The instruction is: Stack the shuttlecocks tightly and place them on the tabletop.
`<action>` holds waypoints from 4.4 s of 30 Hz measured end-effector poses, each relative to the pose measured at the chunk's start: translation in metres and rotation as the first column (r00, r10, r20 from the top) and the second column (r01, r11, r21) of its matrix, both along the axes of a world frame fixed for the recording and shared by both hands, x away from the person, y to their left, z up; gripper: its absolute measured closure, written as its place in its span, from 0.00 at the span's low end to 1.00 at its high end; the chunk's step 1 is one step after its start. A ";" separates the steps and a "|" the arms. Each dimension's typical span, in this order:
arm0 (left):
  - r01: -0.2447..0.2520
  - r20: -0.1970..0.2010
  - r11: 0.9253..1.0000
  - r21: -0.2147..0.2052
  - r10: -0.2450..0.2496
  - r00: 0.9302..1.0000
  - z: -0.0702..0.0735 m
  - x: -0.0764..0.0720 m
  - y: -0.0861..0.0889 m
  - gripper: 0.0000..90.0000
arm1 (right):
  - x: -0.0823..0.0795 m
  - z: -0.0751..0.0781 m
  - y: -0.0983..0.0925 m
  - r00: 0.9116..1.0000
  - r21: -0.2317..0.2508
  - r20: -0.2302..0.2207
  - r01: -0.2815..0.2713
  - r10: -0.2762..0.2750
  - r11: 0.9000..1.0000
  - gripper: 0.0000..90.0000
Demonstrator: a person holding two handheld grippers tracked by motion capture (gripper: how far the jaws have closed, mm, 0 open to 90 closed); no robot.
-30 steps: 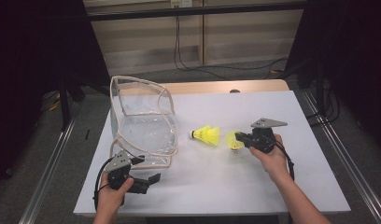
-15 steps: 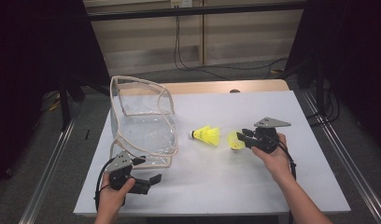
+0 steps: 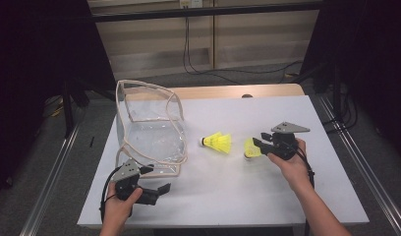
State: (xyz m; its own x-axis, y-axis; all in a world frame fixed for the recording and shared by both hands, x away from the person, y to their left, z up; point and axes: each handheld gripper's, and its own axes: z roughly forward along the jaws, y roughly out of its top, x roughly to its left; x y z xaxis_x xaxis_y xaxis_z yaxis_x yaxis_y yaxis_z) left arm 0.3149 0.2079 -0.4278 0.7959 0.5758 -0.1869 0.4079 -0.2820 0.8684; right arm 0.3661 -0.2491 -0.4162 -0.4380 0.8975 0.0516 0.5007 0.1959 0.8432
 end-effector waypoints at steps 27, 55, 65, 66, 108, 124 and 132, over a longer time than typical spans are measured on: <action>0.004 0.000 1.000 0.005 -0.004 1.000 0.000 0.000 -0.001 0.04 | -0.001 -0.004 -0.003 0.999 -0.040 -0.010 -0.049 0.049 0.998 1.00; 0.003 0.002 1.000 0.008 -0.003 1.000 0.000 0.000 -0.002 0.04 | -0.007 -0.017 -0.019 0.998 -0.043 -0.043 -0.043 0.041 0.998 1.00; 0.004 0.005 1.000 0.009 -0.004 1.000 0.000 0.000 -0.003 0.04 | -0.011 -0.023 -0.023 0.998 -0.034 -0.044 -0.040 0.038 0.999 1.00; 0.003 0.003 1.000 0.010 -0.003 1.000 0.000 0.000 -0.003 0.04 | -0.011 -0.023 -0.023 0.998 -0.031 -0.042 -0.040 0.039 0.999 1.00; 0.007 0.001 1.000 0.012 -0.007 1.000 0.001 -0.002 -0.004 0.04 | -0.017 -0.019 -0.037 0.999 -0.020 -0.040 -0.020 0.020 1.000 1.00; 0.008 0.004 1.000 0.012 -0.008 1.000 0.001 -0.001 -0.004 0.04 | -0.021 -0.007 -0.045 1.000 -0.030 -0.009 0.003 -0.003 1.000 1.00; 0.006 0.005 1.000 0.013 -0.006 1.000 0.001 -0.002 -0.004 0.04 | -0.023 -0.002 -0.039 1.000 -0.026 0.007 -0.011 0.011 1.000 0.99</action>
